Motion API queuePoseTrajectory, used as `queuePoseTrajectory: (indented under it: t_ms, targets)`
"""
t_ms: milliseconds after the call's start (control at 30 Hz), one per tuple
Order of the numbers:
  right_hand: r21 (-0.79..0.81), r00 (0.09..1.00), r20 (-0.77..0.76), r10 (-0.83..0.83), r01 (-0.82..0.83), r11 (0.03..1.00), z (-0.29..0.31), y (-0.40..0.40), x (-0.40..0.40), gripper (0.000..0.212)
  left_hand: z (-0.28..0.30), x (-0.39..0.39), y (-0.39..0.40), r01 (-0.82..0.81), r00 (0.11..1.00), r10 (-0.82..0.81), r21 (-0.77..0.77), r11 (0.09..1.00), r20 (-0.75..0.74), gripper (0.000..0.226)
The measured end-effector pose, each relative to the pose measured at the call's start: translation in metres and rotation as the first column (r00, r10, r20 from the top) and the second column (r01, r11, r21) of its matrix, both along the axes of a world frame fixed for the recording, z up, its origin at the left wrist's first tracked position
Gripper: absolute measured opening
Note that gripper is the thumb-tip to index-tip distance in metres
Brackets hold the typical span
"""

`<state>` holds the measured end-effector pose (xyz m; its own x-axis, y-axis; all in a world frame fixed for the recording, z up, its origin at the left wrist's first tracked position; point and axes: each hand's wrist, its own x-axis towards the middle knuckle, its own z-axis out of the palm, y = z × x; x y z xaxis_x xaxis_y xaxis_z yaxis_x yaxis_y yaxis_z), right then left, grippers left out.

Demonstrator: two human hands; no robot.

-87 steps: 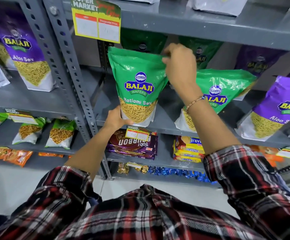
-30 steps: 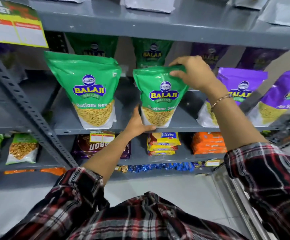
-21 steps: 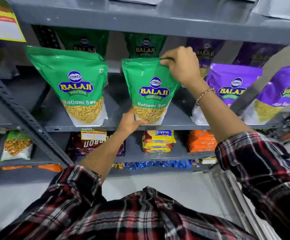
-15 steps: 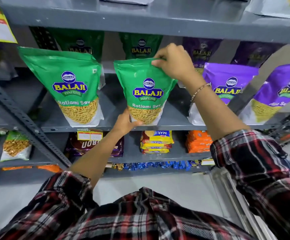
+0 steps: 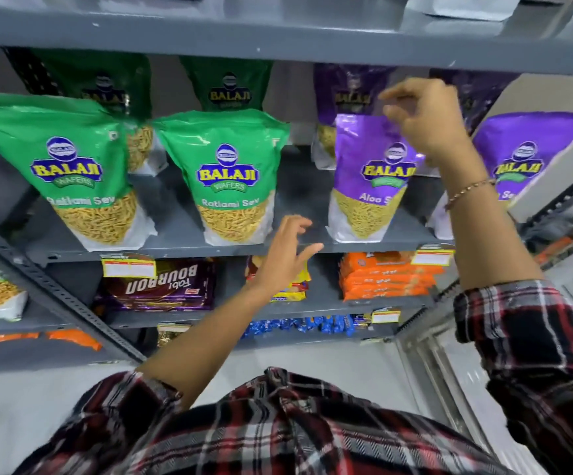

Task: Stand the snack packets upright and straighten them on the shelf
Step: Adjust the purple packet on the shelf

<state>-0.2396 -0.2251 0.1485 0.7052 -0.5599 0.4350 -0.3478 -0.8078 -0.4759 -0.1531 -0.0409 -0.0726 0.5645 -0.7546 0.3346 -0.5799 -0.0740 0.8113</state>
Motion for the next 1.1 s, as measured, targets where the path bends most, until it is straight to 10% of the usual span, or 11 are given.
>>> queuePoseTrajectory:
  t_ms: [233,600,1100]
  targets:
    - [-0.103,0.961,-0.276,0.016,-0.046,0.994,0.002,-0.083,-0.044,0.038,-0.006,-0.014,-0.098,-0.045,0.926,0.104,0.167,0.985,-0.362,0.132]
    - [0.021,0.988,-0.036,0.148,-0.147,0.989,-0.020,-0.095,-0.029,0.014,-0.023,-0.018,-0.129,-0.250,0.922,0.306,0.240,0.938,-0.236,0.081]
    - [-0.021,0.988,-0.001,0.152,-0.152,0.988,-0.019,-0.096,-0.020,0.014,-0.021,-0.019,-0.129,-0.235,0.933,0.292,0.259,0.937,-0.210,0.082]
